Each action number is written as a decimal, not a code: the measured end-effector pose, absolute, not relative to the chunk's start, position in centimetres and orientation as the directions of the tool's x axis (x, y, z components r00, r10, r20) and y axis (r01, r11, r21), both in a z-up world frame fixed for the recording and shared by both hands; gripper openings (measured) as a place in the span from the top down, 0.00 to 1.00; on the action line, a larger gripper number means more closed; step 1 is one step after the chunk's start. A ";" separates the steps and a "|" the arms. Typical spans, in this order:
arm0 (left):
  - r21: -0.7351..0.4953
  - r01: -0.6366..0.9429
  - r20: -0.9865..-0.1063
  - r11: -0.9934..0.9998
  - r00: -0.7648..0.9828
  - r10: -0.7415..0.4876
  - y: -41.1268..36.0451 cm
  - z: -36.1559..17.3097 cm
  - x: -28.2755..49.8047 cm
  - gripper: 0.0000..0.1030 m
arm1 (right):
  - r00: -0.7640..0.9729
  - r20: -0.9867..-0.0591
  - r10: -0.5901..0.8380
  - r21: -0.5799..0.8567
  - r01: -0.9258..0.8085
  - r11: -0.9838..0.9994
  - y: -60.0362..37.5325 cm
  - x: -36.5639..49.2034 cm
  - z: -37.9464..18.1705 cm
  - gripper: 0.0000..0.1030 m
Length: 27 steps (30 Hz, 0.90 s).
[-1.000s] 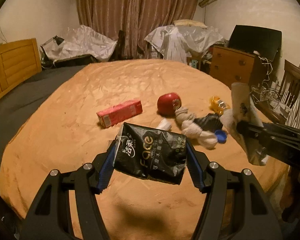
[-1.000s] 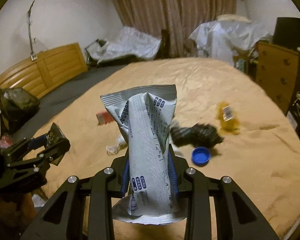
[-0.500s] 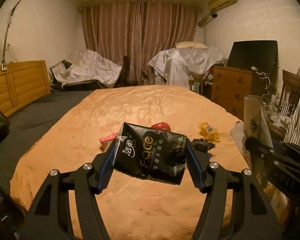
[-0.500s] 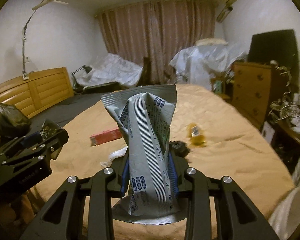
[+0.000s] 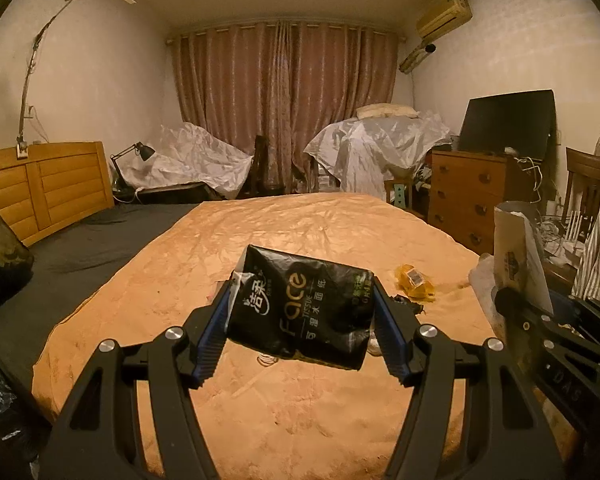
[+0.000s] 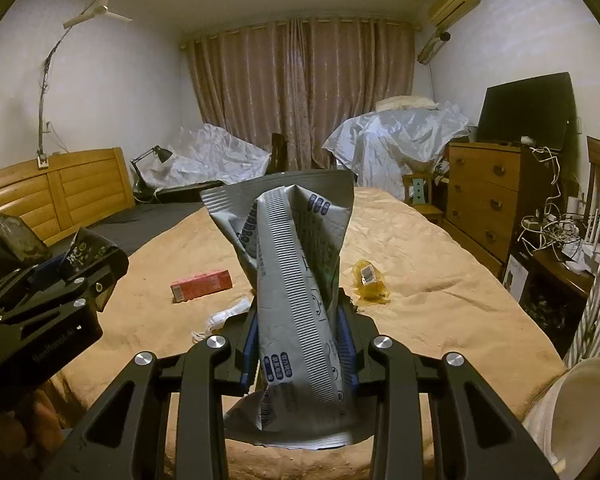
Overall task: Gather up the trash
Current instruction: 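Carry the black wrapper and white-blue packet over the white bucket with both tools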
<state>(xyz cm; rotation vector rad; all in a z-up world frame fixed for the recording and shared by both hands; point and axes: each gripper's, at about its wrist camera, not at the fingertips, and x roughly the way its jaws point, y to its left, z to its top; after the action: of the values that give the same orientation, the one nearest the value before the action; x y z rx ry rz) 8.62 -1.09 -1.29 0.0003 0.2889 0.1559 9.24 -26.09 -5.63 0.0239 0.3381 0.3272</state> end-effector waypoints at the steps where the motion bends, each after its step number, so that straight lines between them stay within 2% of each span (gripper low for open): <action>1: 0.022 -0.152 -0.284 0.988 0.947 0.152 -1.0 -1.3 8.6 0.40 | 0.891 -0.322 0.320 0.077 -0.312 0.947 -26.0 9.2 -5.7 0.67; 16: 0.021 -0.130 -0.289 0.991 0.948 0.130 -1.8 -1.2 8.3 0.40 | 0.891 -0.326 0.316 0.069 -0.311 0.948 -26.2 9.5 -4.9 0.67; 27: 0.016 -0.007 -0.312 1.000 0.950 0.012 -6.7 -0.8 10.1 0.39 | 0.904 -0.354 0.242 0.068 -0.233 0.970 -32.1 8.3 -2.2 0.67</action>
<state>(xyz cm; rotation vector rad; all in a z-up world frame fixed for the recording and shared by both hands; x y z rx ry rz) 10.09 -6.68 -0.85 0.0152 0.3174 0.0096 8.28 -32.10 -2.23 0.0242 0.3686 0.2454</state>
